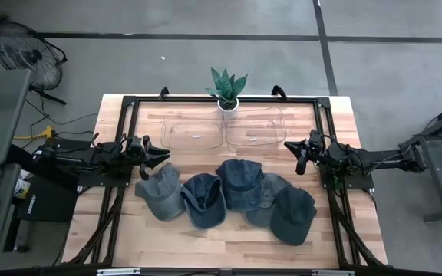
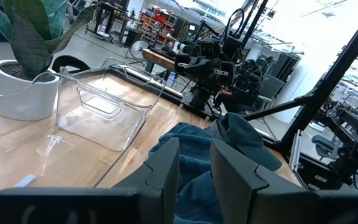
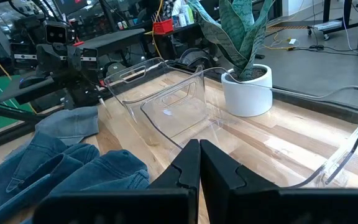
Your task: Pick & Place hat
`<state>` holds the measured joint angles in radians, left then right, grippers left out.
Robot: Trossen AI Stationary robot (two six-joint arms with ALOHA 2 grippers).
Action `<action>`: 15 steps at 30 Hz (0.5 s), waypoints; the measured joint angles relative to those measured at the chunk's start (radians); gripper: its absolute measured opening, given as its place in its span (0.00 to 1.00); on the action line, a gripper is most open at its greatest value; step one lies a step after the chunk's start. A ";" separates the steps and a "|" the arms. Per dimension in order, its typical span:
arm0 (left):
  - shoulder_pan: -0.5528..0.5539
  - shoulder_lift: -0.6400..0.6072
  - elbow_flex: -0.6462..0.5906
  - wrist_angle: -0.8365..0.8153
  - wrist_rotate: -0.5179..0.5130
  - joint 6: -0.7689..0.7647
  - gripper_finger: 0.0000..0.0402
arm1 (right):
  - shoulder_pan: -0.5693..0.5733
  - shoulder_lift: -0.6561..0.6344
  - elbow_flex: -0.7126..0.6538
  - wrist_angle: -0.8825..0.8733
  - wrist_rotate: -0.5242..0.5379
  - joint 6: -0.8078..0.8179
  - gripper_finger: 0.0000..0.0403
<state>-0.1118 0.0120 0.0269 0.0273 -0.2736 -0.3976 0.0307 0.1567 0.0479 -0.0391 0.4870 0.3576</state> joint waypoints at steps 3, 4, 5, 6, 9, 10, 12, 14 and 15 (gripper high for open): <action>0.000 0.000 0.000 0.000 0.000 0.000 0.22 | 0.000 0.000 0.000 0.000 0.000 0.000 0.01; 0.000 0.000 0.000 0.000 0.000 0.000 0.22 | 0.000 0.000 0.000 0.000 0.000 0.000 0.01; 0.000 0.000 0.000 0.000 0.000 0.000 0.22 | 0.000 0.000 0.000 0.000 0.000 0.000 0.01; 0.000 0.000 0.000 0.000 0.000 0.000 0.22 | 0.000 0.000 0.000 0.000 0.000 0.000 0.01; 0.000 0.000 0.000 0.003 -0.005 0.000 0.22 | 0.000 0.000 0.000 0.000 0.000 0.000 0.01; 0.000 0.000 0.000 0.009 -0.029 0.000 0.22 | 0.000 0.000 0.000 0.000 0.000 0.000 0.01; 0.000 0.002 0.000 0.019 -0.073 -0.001 0.22 | 0.000 0.000 0.000 0.000 0.000 0.000 0.01; 0.000 0.002 0.000 0.019 -0.100 0.000 0.22 | 0.000 0.000 0.000 0.000 0.000 0.000 0.01; 0.000 0.002 0.000 0.019 -0.104 -0.001 0.22 | 0.000 0.000 0.000 0.000 0.000 0.000 0.01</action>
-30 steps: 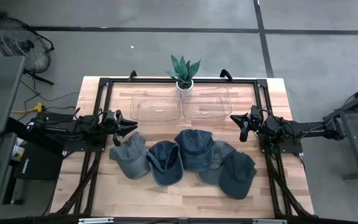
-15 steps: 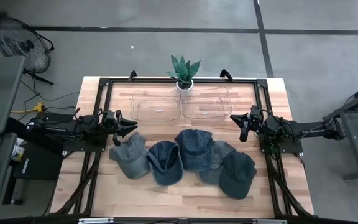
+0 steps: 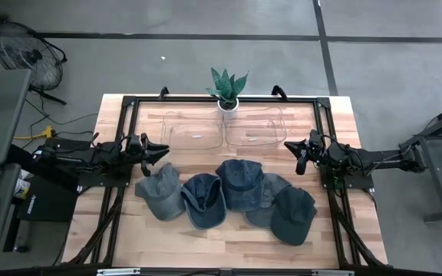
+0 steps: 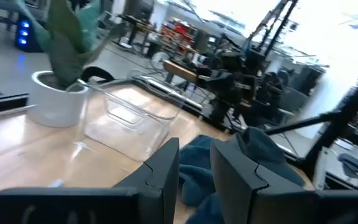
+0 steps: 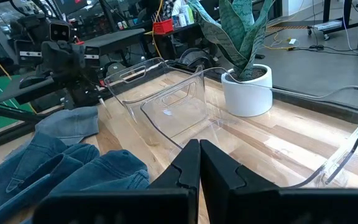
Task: Pick & Place hat
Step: Put the left gray cap into the left transparent bin
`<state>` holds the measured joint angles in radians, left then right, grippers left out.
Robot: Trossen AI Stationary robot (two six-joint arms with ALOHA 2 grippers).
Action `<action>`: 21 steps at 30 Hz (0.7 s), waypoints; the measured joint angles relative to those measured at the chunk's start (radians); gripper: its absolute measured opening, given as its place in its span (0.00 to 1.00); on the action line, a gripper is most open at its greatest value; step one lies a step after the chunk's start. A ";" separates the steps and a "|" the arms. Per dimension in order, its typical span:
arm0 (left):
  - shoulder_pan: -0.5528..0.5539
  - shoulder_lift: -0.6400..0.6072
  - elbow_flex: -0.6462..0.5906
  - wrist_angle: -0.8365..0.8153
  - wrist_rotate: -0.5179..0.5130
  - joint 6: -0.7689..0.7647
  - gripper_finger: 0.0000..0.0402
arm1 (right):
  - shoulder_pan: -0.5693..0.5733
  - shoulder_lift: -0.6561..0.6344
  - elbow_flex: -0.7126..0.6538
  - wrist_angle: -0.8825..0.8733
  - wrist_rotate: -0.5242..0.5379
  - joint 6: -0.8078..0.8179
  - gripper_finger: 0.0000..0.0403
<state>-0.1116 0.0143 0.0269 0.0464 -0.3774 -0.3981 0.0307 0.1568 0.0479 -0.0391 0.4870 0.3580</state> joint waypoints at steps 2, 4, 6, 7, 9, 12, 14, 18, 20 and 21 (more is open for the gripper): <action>0.000 0.000 0.000 0.006 0.010 0.000 0.22 | 0.000 0.000 0.000 0.000 0.000 0.000 0.01; 0.000 0.000 0.000 0.012 0.041 0.000 0.22 | 0.000 0.000 0.000 0.000 0.000 0.000 0.01; 0.000 0.000 0.000 0.011 0.088 -0.001 0.22 | 0.000 0.000 0.000 0.000 0.000 0.000 0.01; 0.000 0.000 0.000 0.012 0.107 -0.002 0.22 | 0.000 0.000 0.000 0.000 0.000 0.000 0.01; 0.000 0.000 0.000 0.014 0.115 -0.022 0.22 | 0.000 0.000 0.000 0.000 0.000 0.000 0.01; 0.000 0.000 0.003 0.017 0.136 -0.124 0.22 | 0.000 0.000 0.000 0.000 0.000 0.000 0.01; 0.000 0.002 0.018 0.003 0.172 -0.099 0.22 | 0.000 0.000 0.000 0.000 0.000 0.000 0.01; 0.000 0.015 0.060 0.003 0.196 0.017 0.23 | 0.000 0.000 0.000 0.000 0.000 0.000 0.01; 0.000 0.016 0.091 -0.001 0.204 0.074 0.25 | 0.000 0.000 0.000 0.000 0.000 0.000 0.01; 0.000 0.018 0.107 -0.002 0.202 0.098 0.27 | 0.000 0.000 0.000 0.000 0.000 0.000 0.01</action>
<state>-0.1120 0.0322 0.1335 0.0443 -0.1755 -0.2998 0.0305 0.1566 0.0479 -0.0391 0.4866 0.3577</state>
